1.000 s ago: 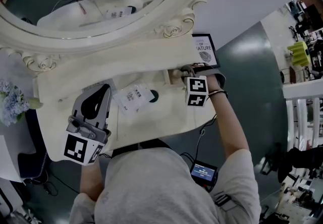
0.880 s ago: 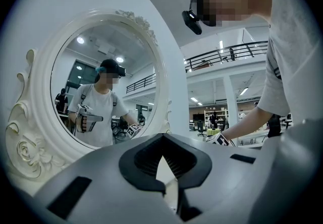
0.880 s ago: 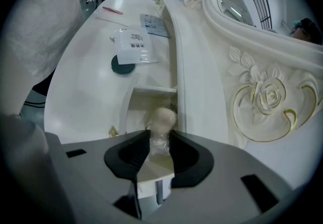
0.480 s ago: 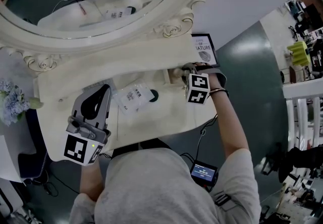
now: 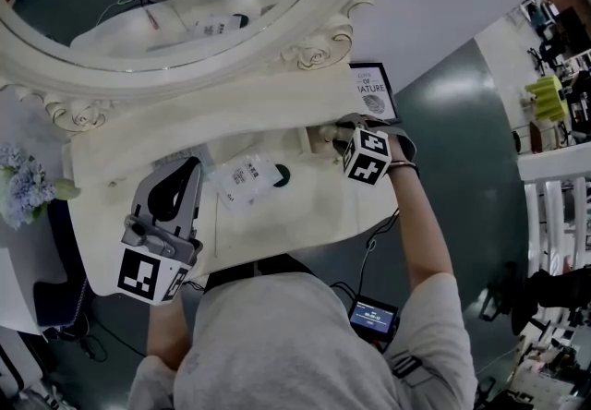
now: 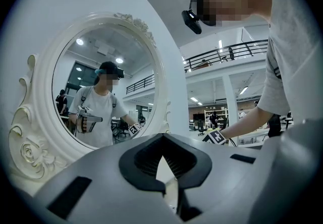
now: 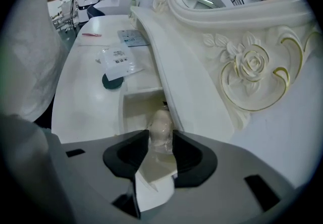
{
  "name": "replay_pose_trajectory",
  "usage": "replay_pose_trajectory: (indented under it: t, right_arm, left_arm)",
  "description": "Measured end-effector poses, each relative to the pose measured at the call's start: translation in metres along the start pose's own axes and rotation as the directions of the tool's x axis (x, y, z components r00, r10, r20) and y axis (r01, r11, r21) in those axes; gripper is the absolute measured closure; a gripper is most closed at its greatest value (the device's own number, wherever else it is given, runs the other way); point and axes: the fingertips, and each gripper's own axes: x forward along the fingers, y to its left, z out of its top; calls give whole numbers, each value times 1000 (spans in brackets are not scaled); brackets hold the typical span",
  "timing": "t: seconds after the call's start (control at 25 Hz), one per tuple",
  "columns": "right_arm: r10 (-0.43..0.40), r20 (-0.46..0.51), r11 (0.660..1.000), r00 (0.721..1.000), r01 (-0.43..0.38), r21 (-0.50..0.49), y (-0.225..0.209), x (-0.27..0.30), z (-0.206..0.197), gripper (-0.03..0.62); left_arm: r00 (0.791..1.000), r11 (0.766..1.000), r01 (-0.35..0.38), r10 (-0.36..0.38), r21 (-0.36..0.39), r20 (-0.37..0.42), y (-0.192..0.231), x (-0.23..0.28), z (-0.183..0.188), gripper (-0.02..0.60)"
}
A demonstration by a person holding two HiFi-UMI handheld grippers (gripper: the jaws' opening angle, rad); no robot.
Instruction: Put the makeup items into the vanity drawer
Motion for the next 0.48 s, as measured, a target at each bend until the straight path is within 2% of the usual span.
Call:
replay_pose_trajectory:
  t: [0.28, 0.48]
  right_arm:
    - [5, 48, 991, 999, -11, 137, -3, -3, -3, 434]
    - [-15, 88, 965, 996, -9, 261, -5, -4, -3, 439]
  left_arm:
    - [1000, 1000, -1, 1, 5, 0, -2, -2, 1, 569]
    - [1000, 1000, 0, 0, 7, 2, -3, -2, 2, 569]
